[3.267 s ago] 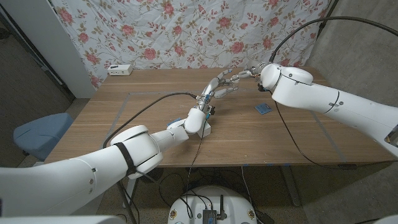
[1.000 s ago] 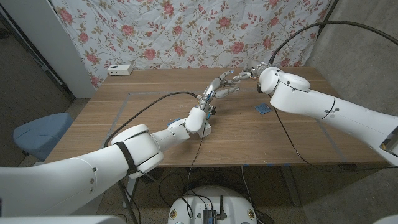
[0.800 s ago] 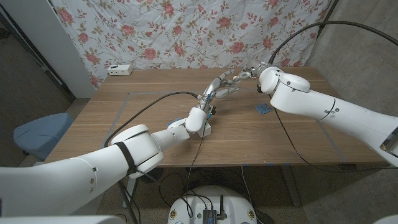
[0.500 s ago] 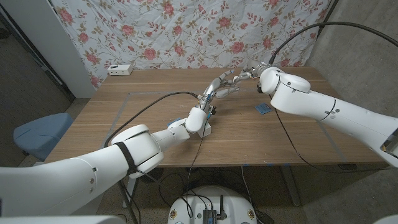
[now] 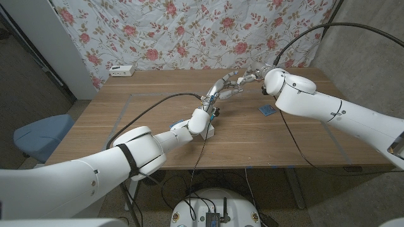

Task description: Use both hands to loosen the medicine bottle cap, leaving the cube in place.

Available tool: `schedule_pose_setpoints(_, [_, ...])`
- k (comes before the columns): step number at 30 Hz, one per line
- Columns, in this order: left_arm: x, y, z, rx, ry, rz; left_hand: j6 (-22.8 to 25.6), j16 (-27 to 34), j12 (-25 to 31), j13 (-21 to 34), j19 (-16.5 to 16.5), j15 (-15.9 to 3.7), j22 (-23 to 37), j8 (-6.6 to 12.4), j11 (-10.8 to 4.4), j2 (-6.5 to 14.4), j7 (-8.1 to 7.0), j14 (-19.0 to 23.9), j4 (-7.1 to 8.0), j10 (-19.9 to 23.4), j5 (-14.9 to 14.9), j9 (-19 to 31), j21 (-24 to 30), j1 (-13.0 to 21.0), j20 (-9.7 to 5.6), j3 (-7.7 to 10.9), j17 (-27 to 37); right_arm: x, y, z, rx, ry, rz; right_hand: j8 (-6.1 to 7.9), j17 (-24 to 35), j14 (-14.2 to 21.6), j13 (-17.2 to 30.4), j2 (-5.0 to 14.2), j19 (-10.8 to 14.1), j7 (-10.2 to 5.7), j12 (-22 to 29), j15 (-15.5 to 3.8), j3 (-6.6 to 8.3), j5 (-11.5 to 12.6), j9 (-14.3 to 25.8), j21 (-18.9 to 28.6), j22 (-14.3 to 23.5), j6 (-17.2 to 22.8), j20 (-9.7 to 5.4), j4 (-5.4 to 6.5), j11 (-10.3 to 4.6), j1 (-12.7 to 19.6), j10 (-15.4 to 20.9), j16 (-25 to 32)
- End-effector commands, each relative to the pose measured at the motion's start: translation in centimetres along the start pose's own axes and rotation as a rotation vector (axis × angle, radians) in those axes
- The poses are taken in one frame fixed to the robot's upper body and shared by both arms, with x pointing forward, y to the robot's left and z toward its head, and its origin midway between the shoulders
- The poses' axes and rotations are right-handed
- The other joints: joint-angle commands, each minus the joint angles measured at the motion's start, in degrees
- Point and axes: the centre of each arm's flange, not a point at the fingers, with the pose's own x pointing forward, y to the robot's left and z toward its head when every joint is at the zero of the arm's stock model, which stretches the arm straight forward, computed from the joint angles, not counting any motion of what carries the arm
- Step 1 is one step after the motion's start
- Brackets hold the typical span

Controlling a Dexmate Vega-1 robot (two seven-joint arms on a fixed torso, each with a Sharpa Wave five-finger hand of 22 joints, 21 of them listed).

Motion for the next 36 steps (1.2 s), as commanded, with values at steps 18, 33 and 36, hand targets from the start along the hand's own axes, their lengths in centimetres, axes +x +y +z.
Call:
schedule_pose_setpoints(18, [-0.26, 0.08, 0.1, -0.001, -0.013, 0.006, -0.05, -0.08, 0.1, 0.11, 0.03, -4.84, 0.27, -0.22, -2.31, 0.54, -0.14, 0.47, 0.25, 2.51, 0.24, 0.07, -0.14, -0.17, -0.41, 0.81, 0.12, -0.17, -0.14, -0.16, 0.027, -0.033, 0.029, -0.12, 0.49, -0.65, 0.13, 1.8, -1.42, -6.45, 0.0, -2.15, 1.67, -1.06, -0.57, -0.33, 0.16, 3.62, -1.21, 0.38, -4.21, 3.34, -0.24, -0.23])
schedule_pose_setpoints(33, [-0.43, 0.04, 0.27, -0.001, -0.027, 0.006, -0.14, -0.12, 0.13, 0.13, -0.15, -4.81, 0.28, -0.2, -2.61, 0.5, -0.45, 0.37, 0.28, 2.56, 0.25, 0.08, -0.18, -0.36, -0.35, 1.01, 0.11, -0.13, -0.57, -0.26, 0.032, -0.056, 0.06, -1.26, 0.76, -2.16, 0.12, 2.77, -2.85, -6.81, -0.3, -3.0, 3.74, -0.58, -0.98, -0.45, 0.2, 2.79, -2.17, -0.14, -5.07, 7.15, -1.67, -0.5])
schedule_pose_setpoints(36, [-0.46, 0.07, 0.28, -0.001, -0.029, 0.007, -0.18, -0.11, 0.14, 0.14, -0.17, -4.8, 0.28, -0.2, -2.33, 0.5, -0.56, 0.37, 0.28, 2.57, 0.25, 0.08, -0.18, -0.4, -0.33, 1.07, 0.12, -0.12, -0.64, -0.32, 0.037, -0.062, 0.065, -1.39, 0.81, -2.39, 0.12, 2.88, -3.23, -6.83, -0.27, -3.32, 4.31, -0.46, -1.03, -0.48, 0.2, 2.83, -2.41, -0.28, -5.3, 8.23, -1.81, -0.51])
